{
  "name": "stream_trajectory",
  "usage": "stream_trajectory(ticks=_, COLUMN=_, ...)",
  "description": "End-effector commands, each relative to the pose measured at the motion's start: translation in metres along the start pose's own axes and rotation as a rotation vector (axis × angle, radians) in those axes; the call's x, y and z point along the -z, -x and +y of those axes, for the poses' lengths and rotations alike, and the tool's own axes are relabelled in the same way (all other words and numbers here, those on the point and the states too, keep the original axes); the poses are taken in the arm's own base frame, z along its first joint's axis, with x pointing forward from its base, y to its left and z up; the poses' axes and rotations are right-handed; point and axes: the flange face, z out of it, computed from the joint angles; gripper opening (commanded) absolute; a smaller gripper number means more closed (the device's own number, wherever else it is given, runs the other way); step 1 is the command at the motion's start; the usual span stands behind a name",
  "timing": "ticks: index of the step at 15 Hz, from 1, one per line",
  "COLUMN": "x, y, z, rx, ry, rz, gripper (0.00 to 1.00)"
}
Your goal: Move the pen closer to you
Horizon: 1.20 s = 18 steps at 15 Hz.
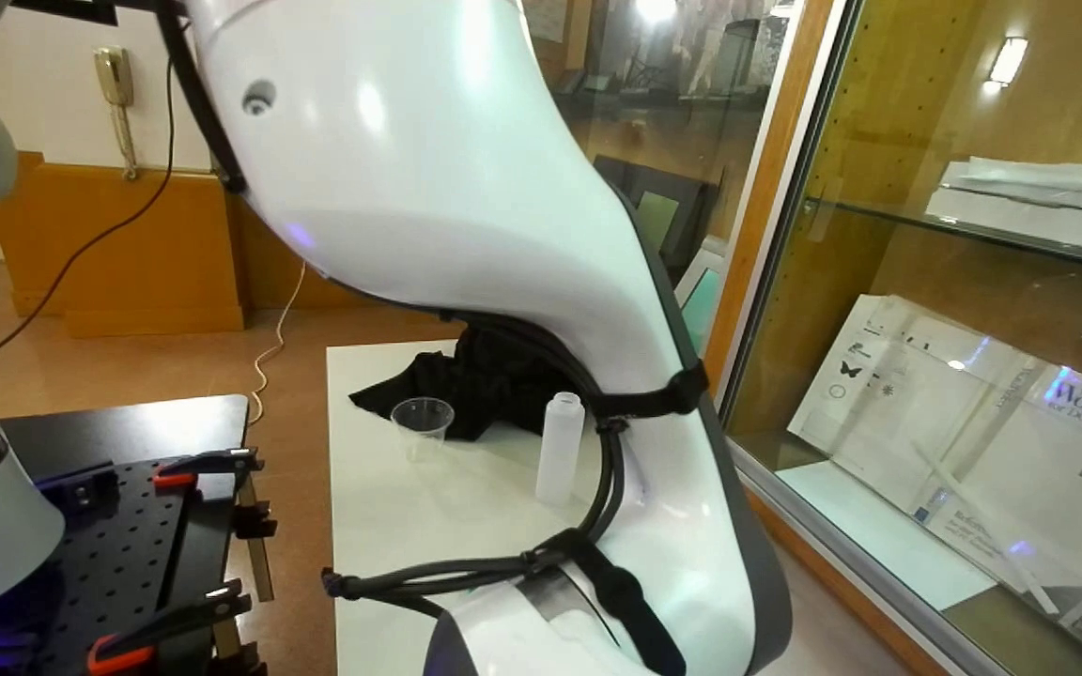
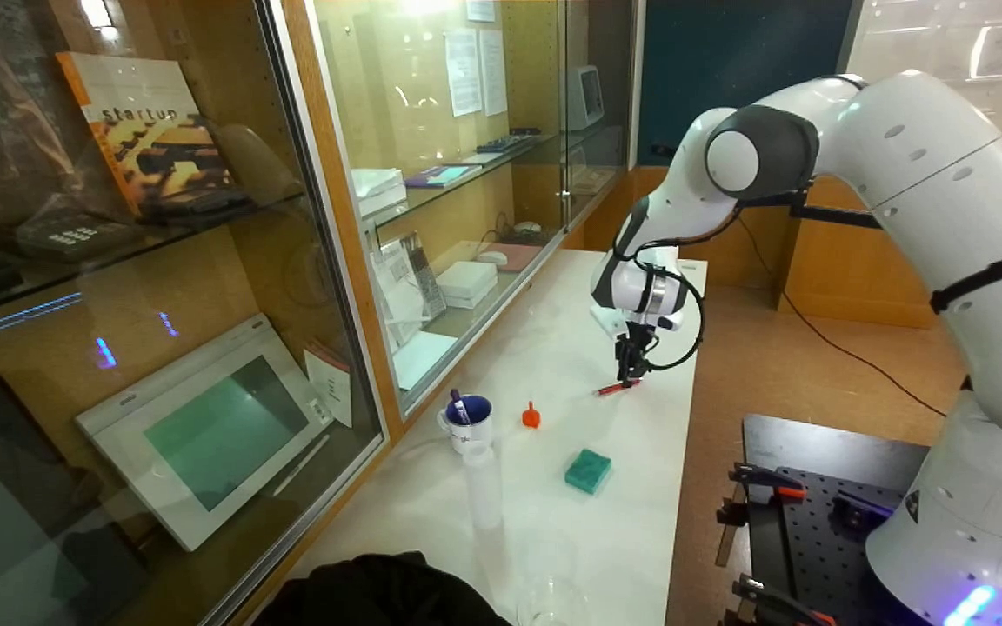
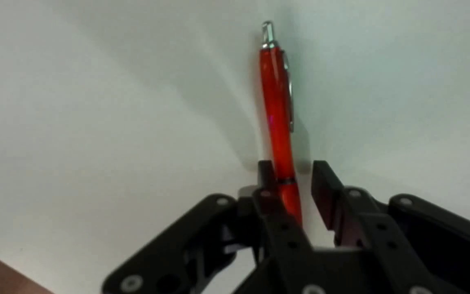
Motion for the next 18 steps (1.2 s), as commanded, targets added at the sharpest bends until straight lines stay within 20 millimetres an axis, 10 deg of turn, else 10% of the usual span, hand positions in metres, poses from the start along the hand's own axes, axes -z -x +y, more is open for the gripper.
stream_trajectory(ticks=1, x=0.017, y=0.012, z=0.005, rx=-0.009, ry=-0.024, rz=-0.049, gripper=0.62)
stream_trajectory(ticks=6, x=0.073, y=0.041, z=0.017, rx=0.177, ry=-0.041, rz=0.018, gripper=0.98)
stream_trajectory(ticks=18, x=0.19, y=0.131, z=0.061, rx=0.835, ry=-0.091, rz=0.157, gripper=1.0)
